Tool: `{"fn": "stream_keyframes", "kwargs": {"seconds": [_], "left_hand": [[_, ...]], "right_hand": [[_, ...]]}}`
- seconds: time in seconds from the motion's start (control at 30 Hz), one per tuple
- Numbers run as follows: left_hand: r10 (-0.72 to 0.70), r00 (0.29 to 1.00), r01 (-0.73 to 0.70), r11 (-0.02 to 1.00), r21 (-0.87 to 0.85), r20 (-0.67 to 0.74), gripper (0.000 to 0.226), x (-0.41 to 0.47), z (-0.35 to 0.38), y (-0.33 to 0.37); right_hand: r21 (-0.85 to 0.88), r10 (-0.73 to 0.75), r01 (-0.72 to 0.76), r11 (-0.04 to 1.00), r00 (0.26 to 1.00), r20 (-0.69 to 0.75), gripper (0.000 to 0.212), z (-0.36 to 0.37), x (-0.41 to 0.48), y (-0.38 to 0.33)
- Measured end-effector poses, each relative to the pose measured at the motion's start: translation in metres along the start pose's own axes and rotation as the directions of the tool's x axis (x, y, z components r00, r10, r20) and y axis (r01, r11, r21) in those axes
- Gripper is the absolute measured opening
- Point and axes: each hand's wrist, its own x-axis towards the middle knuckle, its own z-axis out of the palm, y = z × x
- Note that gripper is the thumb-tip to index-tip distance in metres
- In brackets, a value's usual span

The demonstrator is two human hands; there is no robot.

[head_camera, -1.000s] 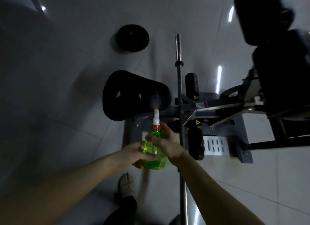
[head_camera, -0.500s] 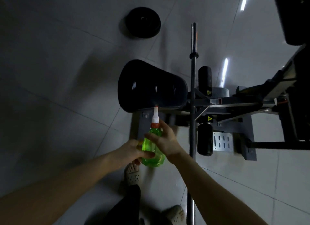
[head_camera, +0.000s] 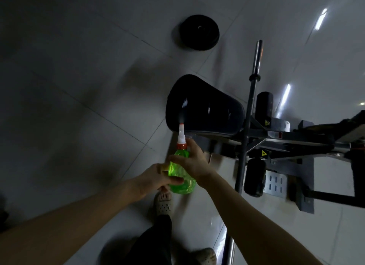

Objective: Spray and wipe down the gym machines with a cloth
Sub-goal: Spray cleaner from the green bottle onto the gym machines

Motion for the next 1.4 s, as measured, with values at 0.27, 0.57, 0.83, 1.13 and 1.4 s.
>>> {"fn": "stream_keyframes", "kwargs": {"seconds": [0.27, 0.57, 0.83, 1.13, 1.4], "left_hand": [[0.06, 0.998, -0.059, 0.998, -0.021, 0.016, 0.027, -0.006, -0.013, 0.013], [0.092, 0.995, -0.094, 0.994, -0.054, -0.037, 0.027, 0.002, -0.008, 0.036], [0.067, 0.997, -0.068, 0.998, -0.009, -0.03, 0.011, 0.018, 0.0, 0.069], [-0.017, 0.999, 0.016, 0.999, 0.031, 0.028, 0.024, 0.058, 0.033, 0.095], [-0.092, 0.987, 0.078, 0.991, 0.104, 0.131, 0.037, 0.08, 0.044, 0.103]], "right_hand": [[-0.065, -0.032, 0.031, 0.997, 0.999, -0.011, 0.077, 0.0, 0.0, -0.023], [0.028, -0.019, 0.017, 0.999, 0.999, 0.05, 0.08, -0.02, 0.003, -0.039], [0.147, -0.037, 0.037, 0.989, 0.999, 0.003, 0.069, -0.046, 0.012, -0.049], [0.3, 0.005, 0.03, 0.953, 0.993, -0.115, 0.066, -0.099, 0.016, -0.027], [0.365, 0.085, -0.018, 0.931, 0.982, -0.168, 0.067, -0.118, 0.02, -0.003]]}}
